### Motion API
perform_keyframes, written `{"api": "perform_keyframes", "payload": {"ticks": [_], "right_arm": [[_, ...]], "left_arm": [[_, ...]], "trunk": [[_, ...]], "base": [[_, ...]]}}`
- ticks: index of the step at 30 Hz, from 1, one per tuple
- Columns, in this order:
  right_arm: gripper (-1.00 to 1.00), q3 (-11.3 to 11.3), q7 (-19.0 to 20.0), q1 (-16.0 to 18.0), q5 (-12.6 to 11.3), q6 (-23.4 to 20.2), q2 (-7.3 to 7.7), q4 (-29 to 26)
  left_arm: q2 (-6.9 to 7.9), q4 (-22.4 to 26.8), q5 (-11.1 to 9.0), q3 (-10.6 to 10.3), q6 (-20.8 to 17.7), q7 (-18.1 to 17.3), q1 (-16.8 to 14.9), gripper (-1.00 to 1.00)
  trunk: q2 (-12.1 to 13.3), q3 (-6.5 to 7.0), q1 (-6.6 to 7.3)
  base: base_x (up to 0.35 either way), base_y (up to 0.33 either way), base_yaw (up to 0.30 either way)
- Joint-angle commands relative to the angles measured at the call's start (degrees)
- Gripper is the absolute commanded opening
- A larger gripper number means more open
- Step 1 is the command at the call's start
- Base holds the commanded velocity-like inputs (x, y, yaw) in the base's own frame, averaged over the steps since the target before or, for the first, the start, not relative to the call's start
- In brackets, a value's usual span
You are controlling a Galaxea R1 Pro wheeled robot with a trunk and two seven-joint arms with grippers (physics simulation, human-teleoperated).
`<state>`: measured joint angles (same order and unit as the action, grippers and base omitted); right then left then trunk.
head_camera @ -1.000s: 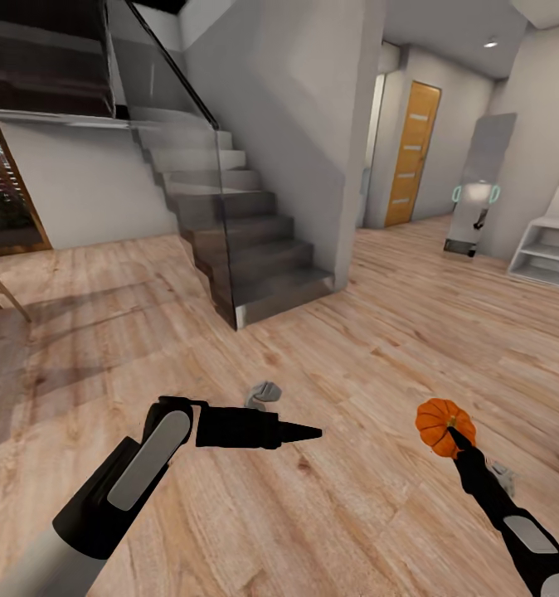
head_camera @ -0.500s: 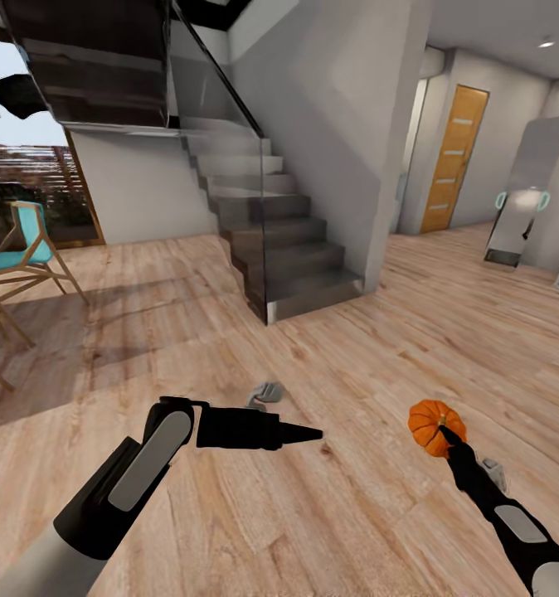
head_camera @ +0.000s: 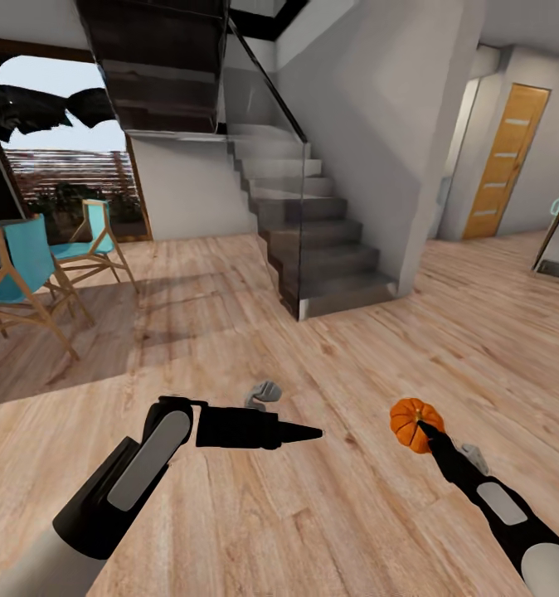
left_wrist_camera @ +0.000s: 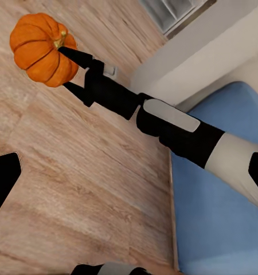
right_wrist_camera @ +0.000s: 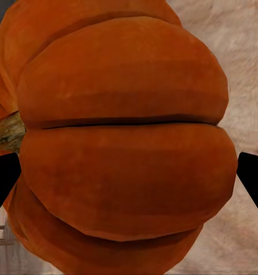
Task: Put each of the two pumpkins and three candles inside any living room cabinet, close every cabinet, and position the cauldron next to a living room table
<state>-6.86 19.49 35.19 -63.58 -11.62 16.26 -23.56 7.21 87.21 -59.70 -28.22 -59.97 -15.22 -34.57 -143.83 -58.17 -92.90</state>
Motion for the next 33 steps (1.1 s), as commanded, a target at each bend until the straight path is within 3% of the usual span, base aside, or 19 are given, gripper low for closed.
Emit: {"api": "perform_keyframes", "payload": {"ticks": [1, 7, 10, 12, 22, 27, 33], "right_arm": [[-1.0, -0.3, 0.1, 0.0, -0.6, -0.6, 0.01, -0.1], [-1.0, 0.0, -1.6, 0.1, -0.5, -1.8, 0.48, -0.4], [-1.0, 0.0, -4.2, 0.2, -0.5, -7.8, 0.86, -1.1], [-1.0, 0.1, -4.6, 0.2, -0.5, -9.5, 1.35, -2.3], [-1.0, 0.5, -4.5, 0.0, -0.5, -11.5, 2.93, -6.9], [-1.0, 5.3, -4.5, -0.1, -0.5, -15.9, 3.14, -10.6], [-1.0, 6.6, -4.7, -0.5, -0.5, -22.1, 3.2, -20.1]], "left_arm": [[0.01, 0.0, 0.6, 0.0, 0.0, -0.6, -0.1, 1.0], [0.0, 0.0, 0.6, -0.1, 0.0, -0.5, -0.1, 1.0], [0.0, 0.0, 0.6, -0.1, 0.0, -0.5, -0.1, 1.0], [0.0, 0.0, 0.6, -0.1, 0.0, -0.5, -0.1, 1.0], [0.0, 0.0, 0.6, -0.1, 0.0, -0.6, -0.1, 1.0], [0.0, 0.0, 0.6, -0.1, 0.0, -0.6, -0.1, 1.0], [0.0, 0.0, 0.6, 0.0, 0.0, -0.6, -0.1, 1.0]], "trunk": [[0.0, -0.04, 0.04], [0.0, -0.05, 0.04], [0.0, -0.16, 0.04], [0.0, -0.25, 0.04], [0.0, -0.86, 0.04], [0.0, -1.25, 0.04], [0.0, -1.76, 0.04]], "base": [[-0.245, 0.0, 0.289], [-0.246, 0.0, 0.289], [-0.246, 0.0, 0.269], [-0.246, 0.0, 0.254], [-0.135, 0.0, 0.231], [-0.009, 0.0, 0.168], [-0.001, 0.0, 0.137]]}}
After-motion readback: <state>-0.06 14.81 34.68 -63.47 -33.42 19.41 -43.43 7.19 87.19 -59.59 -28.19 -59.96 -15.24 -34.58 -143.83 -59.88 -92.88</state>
